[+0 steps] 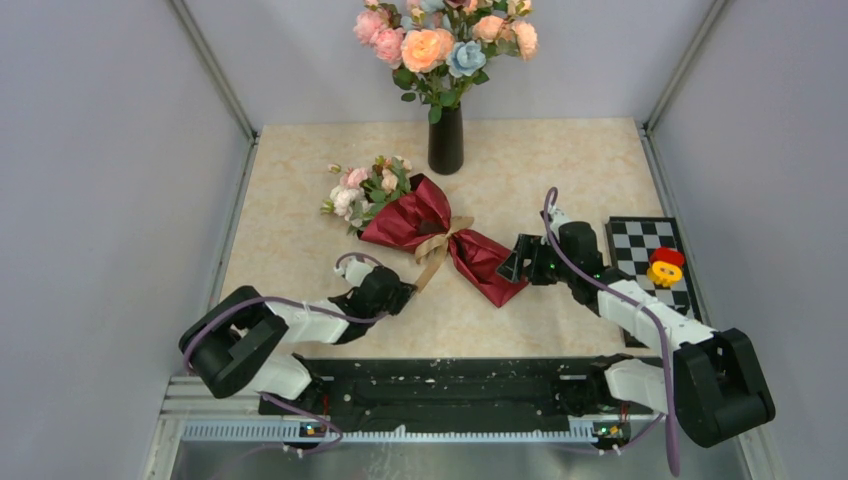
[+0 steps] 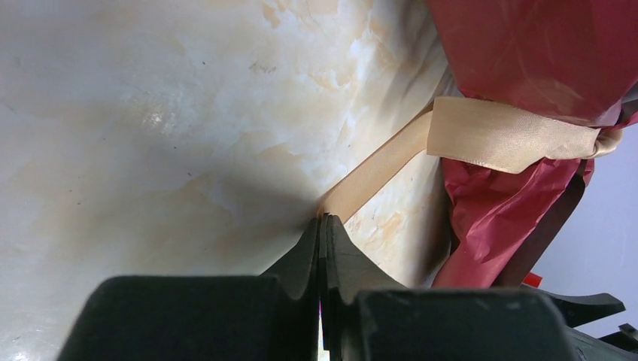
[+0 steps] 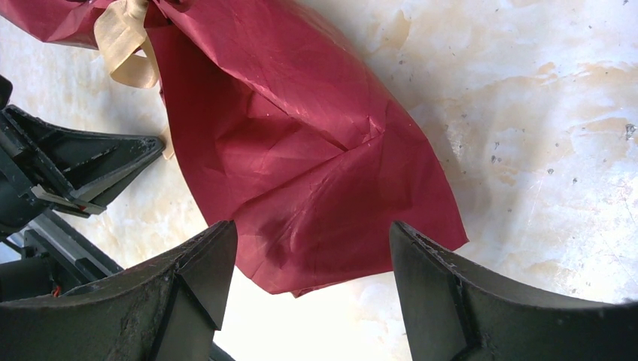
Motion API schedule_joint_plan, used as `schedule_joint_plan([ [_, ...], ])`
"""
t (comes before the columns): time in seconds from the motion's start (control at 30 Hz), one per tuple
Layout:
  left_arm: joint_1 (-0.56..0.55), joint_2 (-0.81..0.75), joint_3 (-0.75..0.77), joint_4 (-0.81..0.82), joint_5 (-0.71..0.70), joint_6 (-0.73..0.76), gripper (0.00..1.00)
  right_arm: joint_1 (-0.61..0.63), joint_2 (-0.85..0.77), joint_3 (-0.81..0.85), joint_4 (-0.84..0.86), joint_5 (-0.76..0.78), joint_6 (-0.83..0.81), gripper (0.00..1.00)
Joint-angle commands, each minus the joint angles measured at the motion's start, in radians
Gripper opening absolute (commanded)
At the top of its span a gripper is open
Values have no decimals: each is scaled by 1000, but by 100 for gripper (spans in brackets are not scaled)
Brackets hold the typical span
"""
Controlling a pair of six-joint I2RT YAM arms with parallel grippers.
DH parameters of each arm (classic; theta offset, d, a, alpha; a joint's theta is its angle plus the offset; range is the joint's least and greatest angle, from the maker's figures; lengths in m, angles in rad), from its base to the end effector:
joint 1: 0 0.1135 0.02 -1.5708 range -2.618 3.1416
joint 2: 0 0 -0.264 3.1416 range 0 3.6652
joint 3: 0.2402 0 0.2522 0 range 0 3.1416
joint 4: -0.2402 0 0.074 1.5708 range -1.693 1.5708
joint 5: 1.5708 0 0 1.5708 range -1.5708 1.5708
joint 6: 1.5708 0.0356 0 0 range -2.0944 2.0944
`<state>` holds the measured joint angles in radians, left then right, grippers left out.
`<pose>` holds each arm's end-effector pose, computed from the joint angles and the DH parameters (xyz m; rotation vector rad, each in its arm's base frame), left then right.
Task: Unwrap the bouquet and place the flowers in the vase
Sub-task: Untie the ribbon from the wrapping paper.
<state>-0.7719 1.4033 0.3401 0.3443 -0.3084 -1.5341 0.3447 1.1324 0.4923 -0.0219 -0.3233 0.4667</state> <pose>0.1714 -0.1518 0.1178 -1.0482 2.1616 -0.8427 0.2082 0.0868 0.1881 -0.0428 2.3140 0.7905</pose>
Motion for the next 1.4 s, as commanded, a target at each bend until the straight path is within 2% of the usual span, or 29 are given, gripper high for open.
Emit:
schedule_joint_plan([
  [0.0, 5, 8, -20, -167, -37, 75, 0, 5, -9, 43, 26, 7, -26, 75],
  [0.33, 19, -229, -18, -301, -120, 228, 0, 7, -53, 77, -24, 56, -104, 78],
  [0.5, 44, -316, -33, -319, -103, 269, 0, 10, -19, 107, 14, 60, -137, 68],
  [0.63, 66, -369, -42, -324, -73, 295, 0, 19, 36, 150, 53, 86, -179, 66],
  [0.8, 103, -382, -50, -231, 25, 416, 0, 35, 136, 210, 53, 175, -251, 70],
  [1.0, 146, -375, -26, -234, 99, 482, 0, 50, 207, 205, 135, 57, -255, 73],
  [1.13, 188, -379, -6, -253, 148, 516, 0, 93, 255, 214, 135, 54, -281, 73],
  [1.2, 205, -377, 11, -267, 168, 541, 0, 112, 268, 218, 137, 54, -283, 73],
  [1.37, 243, -365, 64, -320, 193, 610, 0, 165, 290, 226, 130, 38, -274, 64],
])
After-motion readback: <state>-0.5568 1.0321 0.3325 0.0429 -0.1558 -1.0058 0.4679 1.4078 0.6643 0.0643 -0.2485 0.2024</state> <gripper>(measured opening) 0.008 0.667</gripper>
